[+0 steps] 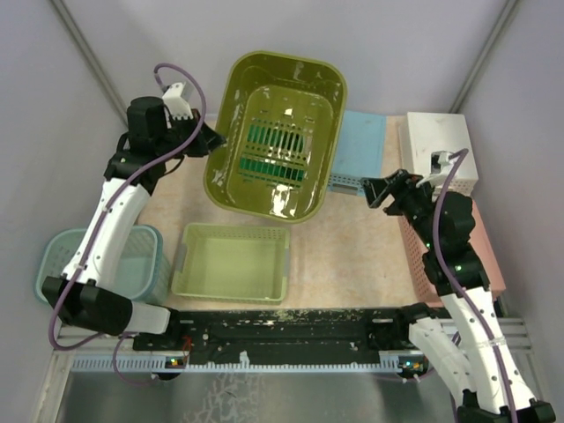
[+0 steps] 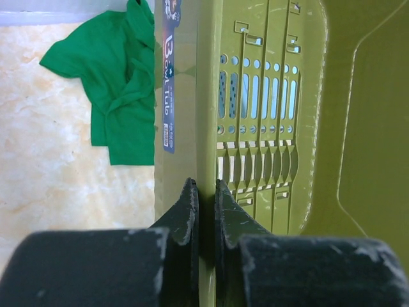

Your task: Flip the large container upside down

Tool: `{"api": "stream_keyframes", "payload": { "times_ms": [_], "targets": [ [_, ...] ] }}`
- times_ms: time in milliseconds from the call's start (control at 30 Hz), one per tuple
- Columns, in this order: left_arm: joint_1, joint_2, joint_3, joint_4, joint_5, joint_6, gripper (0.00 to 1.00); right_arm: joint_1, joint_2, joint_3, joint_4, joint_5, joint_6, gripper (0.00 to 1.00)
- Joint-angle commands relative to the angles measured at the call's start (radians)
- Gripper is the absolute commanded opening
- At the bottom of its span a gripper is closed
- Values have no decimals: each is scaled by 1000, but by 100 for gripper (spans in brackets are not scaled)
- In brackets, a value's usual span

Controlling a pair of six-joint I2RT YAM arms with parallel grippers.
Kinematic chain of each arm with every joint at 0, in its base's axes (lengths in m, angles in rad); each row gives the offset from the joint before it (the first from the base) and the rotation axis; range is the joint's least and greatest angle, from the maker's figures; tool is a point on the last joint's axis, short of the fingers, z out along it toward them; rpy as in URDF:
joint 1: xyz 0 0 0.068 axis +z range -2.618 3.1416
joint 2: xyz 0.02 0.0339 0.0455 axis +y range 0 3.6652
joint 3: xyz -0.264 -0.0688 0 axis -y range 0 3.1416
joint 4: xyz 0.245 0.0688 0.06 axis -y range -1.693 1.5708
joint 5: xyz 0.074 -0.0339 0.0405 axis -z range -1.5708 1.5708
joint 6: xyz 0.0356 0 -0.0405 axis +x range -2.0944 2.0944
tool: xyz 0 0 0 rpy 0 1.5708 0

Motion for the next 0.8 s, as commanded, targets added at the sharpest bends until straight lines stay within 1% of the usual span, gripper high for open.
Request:
{"api": "stream_keyframes", "payload": {
  "times_ms": [0,100,133,233,333,400,467,600,767],
  "targets": [
    [-15,-32,10,139,21,-86,0,8,34,107,121,-202,-26,77],
    [-39,-44,-10,150,-83,-98,0,50,87,163,94,-241,-27,83],
    [-56,-48,-15,144,-156,-94,0,74,104,176,87,-236,-36,84],
    [-114,-42,-7,85,-452,-74,0,159,142,201,57,-180,-78,86],
    [-116,-34,16,14,-626,-102,0,246,193,238,-12,-118,-137,87],
    [-115,-32,38,-21,-710,-99,0,280,217,255,-52,-82,-161,87],
    [-113,-15,78,-59,-798,-55,0,287,225,254,-68,-59,-164,87],
    [-92,57,186,-144,-988,86,0,287,210,226,-61,1,-164,88],
    [-84,122,233,-81,-1180,315,0,287,204,204,-67,55,-155,90]
  ]
}}
